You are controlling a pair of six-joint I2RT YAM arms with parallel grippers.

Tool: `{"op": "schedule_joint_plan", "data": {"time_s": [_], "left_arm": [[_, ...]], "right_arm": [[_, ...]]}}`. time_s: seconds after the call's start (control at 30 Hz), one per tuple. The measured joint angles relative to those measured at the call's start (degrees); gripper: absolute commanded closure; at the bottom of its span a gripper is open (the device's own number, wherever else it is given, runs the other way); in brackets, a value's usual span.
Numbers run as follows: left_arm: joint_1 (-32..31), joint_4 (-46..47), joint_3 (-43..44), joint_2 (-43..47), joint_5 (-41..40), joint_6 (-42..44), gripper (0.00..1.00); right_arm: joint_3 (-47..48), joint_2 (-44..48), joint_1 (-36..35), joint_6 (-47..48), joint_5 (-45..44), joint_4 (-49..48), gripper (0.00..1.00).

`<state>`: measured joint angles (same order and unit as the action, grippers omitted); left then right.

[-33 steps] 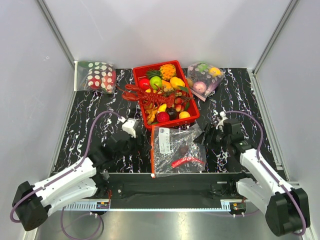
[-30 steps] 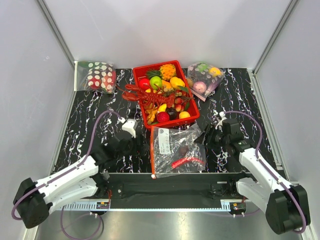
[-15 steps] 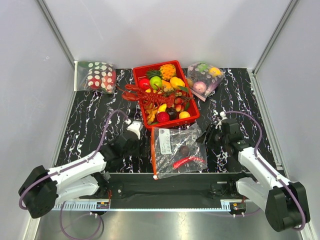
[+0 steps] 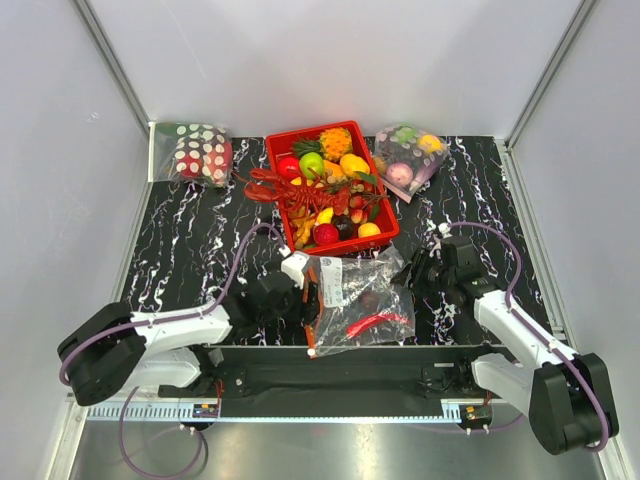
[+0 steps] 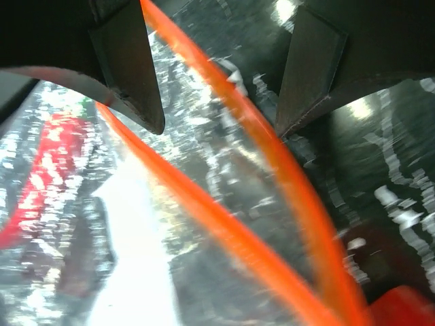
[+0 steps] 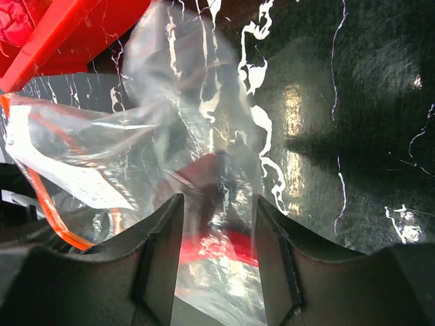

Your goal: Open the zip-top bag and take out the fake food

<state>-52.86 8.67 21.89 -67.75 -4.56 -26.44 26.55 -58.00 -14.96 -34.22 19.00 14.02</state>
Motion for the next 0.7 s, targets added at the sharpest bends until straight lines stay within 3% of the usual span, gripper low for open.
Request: {"op": "schedule_joint_plan", "data": {"time_s": [0.2,0.37,0.7], "left_arm": [[-4.5,4.3,0.0,-1.4,-0.9,0.0,0.30],[-6.3,4.2,0.1,-1.4,-3.3,-0.7,0.35],[-11.2,1.8,2.2,-1.6,-8.9,-1.6,0.36]], "right_arm": [[0.0,-0.1,0.0,-0.2,0.0,-0.5,0.49],[0.0,-0.2,0.0,-0.2,0.0,-0.6,0.49],[0.0,-0.5,0.0,-0.2,0.0,-1.0,0.49]]}}
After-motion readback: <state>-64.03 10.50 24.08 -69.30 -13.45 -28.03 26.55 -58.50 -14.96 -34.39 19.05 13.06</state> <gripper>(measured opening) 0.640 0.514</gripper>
